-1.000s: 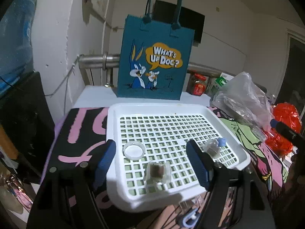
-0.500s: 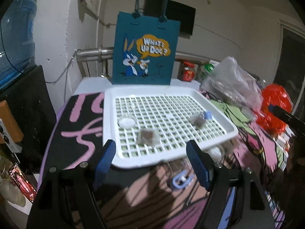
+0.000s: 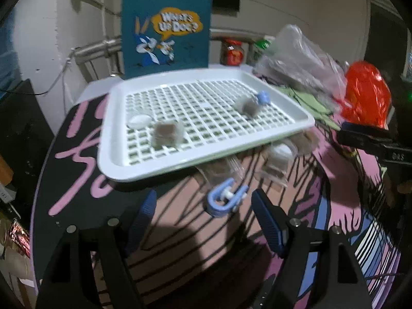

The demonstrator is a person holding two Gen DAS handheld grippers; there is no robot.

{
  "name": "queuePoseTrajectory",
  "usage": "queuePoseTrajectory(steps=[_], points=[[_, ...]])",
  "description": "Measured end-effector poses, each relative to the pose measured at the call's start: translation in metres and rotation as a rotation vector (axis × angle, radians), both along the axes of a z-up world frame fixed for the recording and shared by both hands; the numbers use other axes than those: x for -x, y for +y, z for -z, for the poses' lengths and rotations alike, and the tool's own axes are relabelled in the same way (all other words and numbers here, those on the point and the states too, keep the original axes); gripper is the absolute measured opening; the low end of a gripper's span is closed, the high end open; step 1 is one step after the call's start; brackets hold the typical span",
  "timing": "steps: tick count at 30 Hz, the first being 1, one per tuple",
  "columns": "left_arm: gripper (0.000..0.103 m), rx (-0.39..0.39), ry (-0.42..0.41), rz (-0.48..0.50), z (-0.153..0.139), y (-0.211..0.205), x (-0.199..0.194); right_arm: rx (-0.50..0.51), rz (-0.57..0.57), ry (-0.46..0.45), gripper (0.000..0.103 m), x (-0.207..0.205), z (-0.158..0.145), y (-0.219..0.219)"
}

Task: Organize objects
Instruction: 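Grasp another blue clip with the left tool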

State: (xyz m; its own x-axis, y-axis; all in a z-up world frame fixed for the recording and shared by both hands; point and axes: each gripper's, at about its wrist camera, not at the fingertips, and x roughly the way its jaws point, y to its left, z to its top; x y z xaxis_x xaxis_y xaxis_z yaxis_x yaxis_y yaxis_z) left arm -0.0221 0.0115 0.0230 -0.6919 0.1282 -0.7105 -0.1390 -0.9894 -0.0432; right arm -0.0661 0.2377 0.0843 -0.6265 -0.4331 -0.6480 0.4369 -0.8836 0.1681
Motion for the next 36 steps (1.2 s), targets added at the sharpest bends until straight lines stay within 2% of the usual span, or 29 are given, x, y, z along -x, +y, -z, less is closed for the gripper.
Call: queuePoseTrajectory(steps=[1,3,9,12,14,19,20,22,23,30,36], points=[[0.076,0.003,-0.007,0.005,0.002,0.001,0.001,-0.005,0.002,-0.013,0.085,0.001,0.003,-0.001],[0.074,0.007,-0.022,0.014,0.005,0.004,0.004,-0.005,0.01,-0.045,0.074,0.006,0.009,-0.003],[0.064,0.008,-0.043,0.036,0.009,0.009,0.012,0.01,0.022,-0.111,0.057,0.019,0.015,-0.008],[0.051,0.007,-0.061,0.053,0.011,0.013,0.018,-0.004,0.038,-0.121,0.046,0.025,0.018,-0.014],[0.037,0.002,-0.081,0.064,0.014,0.015,0.021,-0.012,0.051,-0.13,0.04,0.029,0.022,-0.015],[0.035,0.012,-0.087,0.076,0.015,0.019,0.022,0.006,0.043,-0.143,0.037,0.032,0.027,-0.016],[0.034,0.011,-0.085,0.078,0.015,0.019,0.021,0.004,0.045,-0.133,0.025,0.031,0.027,-0.016],[0.032,0.0,-0.069,0.079,0.013,0.017,0.018,-0.004,0.055,-0.113,0.021,0.029,0.025,-0.015],[0.027,-0.005,-0.059,0.079,0.011,0.016,0.017,-0.001,0.052,-0.11,0.013,0.026,0.024,-0.013],[0.026,-0.007,-0.026,0.077,0.006,0.015,0.001,0.044,0.04,-0.116,0.008,0.017,0.023,-0.004],[0.025,-0.023,0.007,0.05,-0.001,0.008,-0.01,0.073,0.011,-0.049,0.004,-0.006,0.007,-0.004]])
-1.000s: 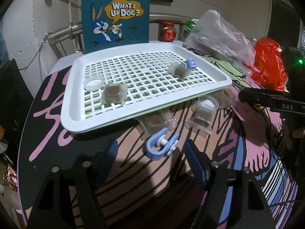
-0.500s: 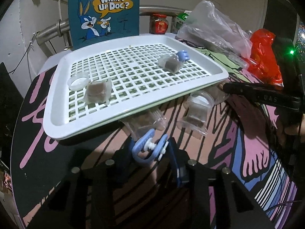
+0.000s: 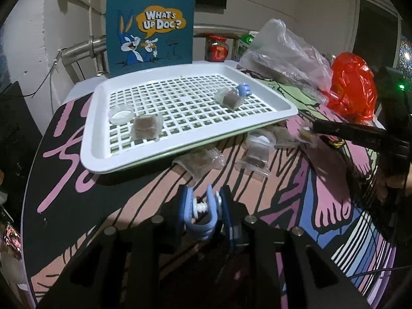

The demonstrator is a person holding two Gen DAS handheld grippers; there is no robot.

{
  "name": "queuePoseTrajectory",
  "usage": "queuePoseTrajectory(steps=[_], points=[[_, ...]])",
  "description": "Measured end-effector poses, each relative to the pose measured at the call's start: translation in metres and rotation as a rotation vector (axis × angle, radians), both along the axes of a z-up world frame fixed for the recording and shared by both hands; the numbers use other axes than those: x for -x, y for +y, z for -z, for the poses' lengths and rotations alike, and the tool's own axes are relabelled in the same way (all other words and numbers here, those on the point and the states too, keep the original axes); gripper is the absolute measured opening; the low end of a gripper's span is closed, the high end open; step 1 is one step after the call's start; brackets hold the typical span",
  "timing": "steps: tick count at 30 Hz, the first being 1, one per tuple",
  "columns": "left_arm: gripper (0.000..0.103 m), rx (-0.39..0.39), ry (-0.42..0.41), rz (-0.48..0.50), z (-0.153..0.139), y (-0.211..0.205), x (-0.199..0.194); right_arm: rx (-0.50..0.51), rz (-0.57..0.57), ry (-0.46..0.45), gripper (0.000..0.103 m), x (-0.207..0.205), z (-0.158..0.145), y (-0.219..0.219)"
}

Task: Organize objects
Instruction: 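Grasp another blue clip with the left tool, then grasp a clear box with brown contents with the right tool while the left holds the clip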

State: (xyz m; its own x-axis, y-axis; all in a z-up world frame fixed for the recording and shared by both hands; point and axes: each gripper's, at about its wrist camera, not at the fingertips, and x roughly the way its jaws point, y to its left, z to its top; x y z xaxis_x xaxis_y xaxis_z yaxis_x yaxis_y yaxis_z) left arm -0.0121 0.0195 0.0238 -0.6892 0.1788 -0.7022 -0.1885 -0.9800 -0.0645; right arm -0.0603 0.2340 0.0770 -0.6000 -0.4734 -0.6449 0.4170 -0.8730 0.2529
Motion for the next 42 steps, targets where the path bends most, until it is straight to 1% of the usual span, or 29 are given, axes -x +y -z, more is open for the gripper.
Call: queuePoseTrajectory(steps=[2,6,10,16,19,20,21,22,23,25,28,29,30,31,32,33,37,40,42], points=[[0.025,0.003,0.02,-0.012,-0.003,-0.001,-0.004,-0.007,-0.011,0.036,0.004,-0.009,-0.008,-0.003],[0.025,-0.002,0.043,-0.019,-0.005,-0.002,-0.008,0.005,-0.035,0.058,0.004,-0.016,-0.017,-0.008],[0.025,-0.004,0.033,-0.02,-0.003,-0.003,-0.01,0.001,-0.065,0.021,0.004,-0.019,-0.011,-0.014],[0.025,-0.006,0.036,-0.017,-0.003,-0.003,-0.012,-0.052,-0.088,-0.049,0.006,-0.021,0.009,-0.02],[0.025,-0.009,0.036,-0.016,-0.003,-0.004,-0.012,-0.061,-0.08,-0.041,0.019,-0.025,0.008,-0.019],[0.025,-0.009,0.035,-0.016,-0.003,-0.004,-0.013,-0.062,-0.091,-0.038,0.035,-0.026,0.007,-0.019],[0.025,-0.008,0.036,-0.017,-0.003,-0.004,-0.013,-0.063,-0.101,-0.027,0.052,-0.03,0.006,-0.021],[0.025,-0.008,0.035,-0.017,-0.003,-0.004,-0.012,-0.069,-0.105,-0.018,0.058,-0.031,0.005,-0.022],[0.025,-0.008,0.035,-0.017,-0.003,-0.004,-0.012,-0.081,-0.113,-0.005,0.061,-0.034,0.004,-0.025],[0.025,-0.008,0.034,-0.017,-0.003,-0.004,-0.012,-0.113,-0.131,0.001,0.061,-0.035,0.004,-0.033],[0.025,-0.008,0.035,-0.018,-0.003,-0.004,-0.013,-0.156,-0.132,-0.031,0.061,-0.03,0.014,-0.041],[0.025,-0.008,0.034,-0.018,-0.003,-0.004,-0.013,-0.163,-0.139,-0.054,0.056,-0.028,0.019,-0.043],[0.025,-0.009,0.034,-0.019,-0.003,-0.005,-0.013,-0.165,-0.138,-0.064,0.038,-0.027,0.022,-0.043],[0.025,-0.01,0.033,-0.019,-0.003,-0.005,-0.013,-0.169,-0.135,-0.076,0.038,-0.025,0.026,-0.043],[0.025,-0.01,0.032,-0.02,-0.003,-0.005,-0.013,-0.161,-0.133,-0.07,0.035,-0.025,0.025,-0.042],[0.025,-0.009,0.032,-0.019,-0.003,-0.005,-0.013,-0.158,-0.124,-0.055,0.027,-0.026,0.022,-0.04],[0.025,-0.006,0.04,-0.019,-0.004,-0.005,-0.013,-0.147,-0.139,-0.061,0.025,-0.027,0.022,-0.04],[0.025,-0.01,0.05,-0.019,-0.008,-0.005,-0.014,-0.131,-0.146,-0.034,0.025,-0.033,0.015,-0.042],[0.025,-0.014,0.066,-0.024,-0.012,-0.006,-0.014,-0.113,-0.139,0.002,0.025,-0.035,0.006,-0.042]])
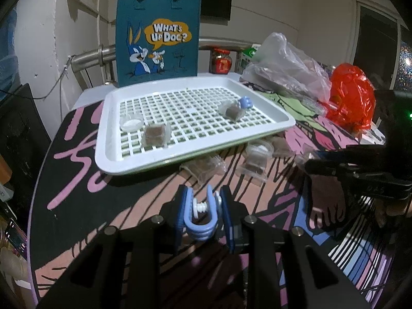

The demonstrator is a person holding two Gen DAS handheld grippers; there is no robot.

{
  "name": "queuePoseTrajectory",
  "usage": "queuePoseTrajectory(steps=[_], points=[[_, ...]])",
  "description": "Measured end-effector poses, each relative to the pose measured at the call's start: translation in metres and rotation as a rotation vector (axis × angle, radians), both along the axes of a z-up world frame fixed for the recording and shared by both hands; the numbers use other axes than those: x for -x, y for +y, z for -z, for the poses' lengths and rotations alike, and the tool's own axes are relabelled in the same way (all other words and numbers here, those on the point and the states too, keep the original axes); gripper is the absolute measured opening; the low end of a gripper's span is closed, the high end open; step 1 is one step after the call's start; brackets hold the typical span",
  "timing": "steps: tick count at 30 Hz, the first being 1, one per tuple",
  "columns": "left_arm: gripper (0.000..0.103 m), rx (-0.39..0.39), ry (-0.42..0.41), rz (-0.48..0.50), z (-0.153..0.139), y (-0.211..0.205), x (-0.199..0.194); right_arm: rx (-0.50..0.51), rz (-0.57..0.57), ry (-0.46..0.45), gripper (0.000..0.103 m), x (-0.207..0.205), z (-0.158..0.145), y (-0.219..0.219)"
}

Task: Organize objects
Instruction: 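Grasp a clear box with brown contents with the right tool while the left holds the clip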

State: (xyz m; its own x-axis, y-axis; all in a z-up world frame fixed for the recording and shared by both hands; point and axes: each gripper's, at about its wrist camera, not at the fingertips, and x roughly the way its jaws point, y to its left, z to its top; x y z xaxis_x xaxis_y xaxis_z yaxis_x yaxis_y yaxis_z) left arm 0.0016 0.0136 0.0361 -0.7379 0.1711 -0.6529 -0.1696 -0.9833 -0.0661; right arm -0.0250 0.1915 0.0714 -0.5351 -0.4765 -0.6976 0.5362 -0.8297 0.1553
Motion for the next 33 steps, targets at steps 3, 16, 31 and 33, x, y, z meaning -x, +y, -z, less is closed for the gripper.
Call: queuePoseTrajectory(steps=[3,16,31,33], points=[[0.025,-0.01,0.03,-0.011,-0.005,-0.002,-0.001,0.031,-0.001,0.06,0.025,-0.003,-0.013,-0.003],[0.025,0.009,0.077,-0.022,-0.004,-0.001,-0.003,0.056,0.014,0.164,0.025,-0.006,-0.013,-0.005],[0.025,0.013,0.119,-0.025,-0.007,0.0,-0.009,0.122,0.004,0.216,0.025,-0.015,-0.021,0.004],[0.025,0.015,0.12,-0.024,-0.007,0.0,-0.009,0.126,0.003,0.223,0.025,-0.016,-0.022,0.005]])
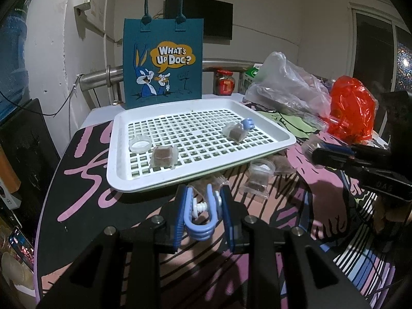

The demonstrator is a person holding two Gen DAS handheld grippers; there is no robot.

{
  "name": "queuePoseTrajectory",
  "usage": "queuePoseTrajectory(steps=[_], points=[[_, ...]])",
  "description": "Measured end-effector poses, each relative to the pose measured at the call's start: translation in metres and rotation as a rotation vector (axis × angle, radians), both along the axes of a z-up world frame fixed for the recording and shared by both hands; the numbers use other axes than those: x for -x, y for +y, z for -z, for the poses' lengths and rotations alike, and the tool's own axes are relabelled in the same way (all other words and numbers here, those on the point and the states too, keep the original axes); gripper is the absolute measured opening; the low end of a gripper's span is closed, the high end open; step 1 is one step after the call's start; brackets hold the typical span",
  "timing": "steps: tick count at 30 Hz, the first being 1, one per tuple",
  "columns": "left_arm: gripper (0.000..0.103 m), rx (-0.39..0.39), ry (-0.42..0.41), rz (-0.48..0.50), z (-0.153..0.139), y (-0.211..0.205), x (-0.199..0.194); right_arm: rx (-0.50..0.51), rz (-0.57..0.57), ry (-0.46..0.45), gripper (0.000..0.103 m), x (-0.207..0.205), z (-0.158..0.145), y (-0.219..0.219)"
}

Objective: Organize objects

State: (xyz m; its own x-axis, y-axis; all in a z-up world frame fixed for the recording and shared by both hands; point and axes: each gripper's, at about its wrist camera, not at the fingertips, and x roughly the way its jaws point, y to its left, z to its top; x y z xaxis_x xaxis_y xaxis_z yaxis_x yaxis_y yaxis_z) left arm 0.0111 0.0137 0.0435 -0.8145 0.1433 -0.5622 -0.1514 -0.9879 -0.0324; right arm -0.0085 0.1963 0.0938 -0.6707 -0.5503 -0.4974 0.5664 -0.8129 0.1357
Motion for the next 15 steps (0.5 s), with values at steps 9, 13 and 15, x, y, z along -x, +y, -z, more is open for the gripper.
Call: queuePoseTrajectory(steps=[9,13,15], points=[[0.025,0.001,0.004,0.0,-0.0004,0.0004,-0.0011,0.004,-0.004,0.019,0.025,-0.0027,-0.0014,0.0006],[0.025,0.002,0.004,0.0,-0.0004,0.0,-0.0016,0.008,-0.004,0.022,0.026,-0.0037,-0.0016,0.0011],[0.025,0.001,0.004,0.0,-0.0004,0.0,-0.0016,0.009,-0.003,0.022,0.026,-0.0034,-0.0015,0.0017]])
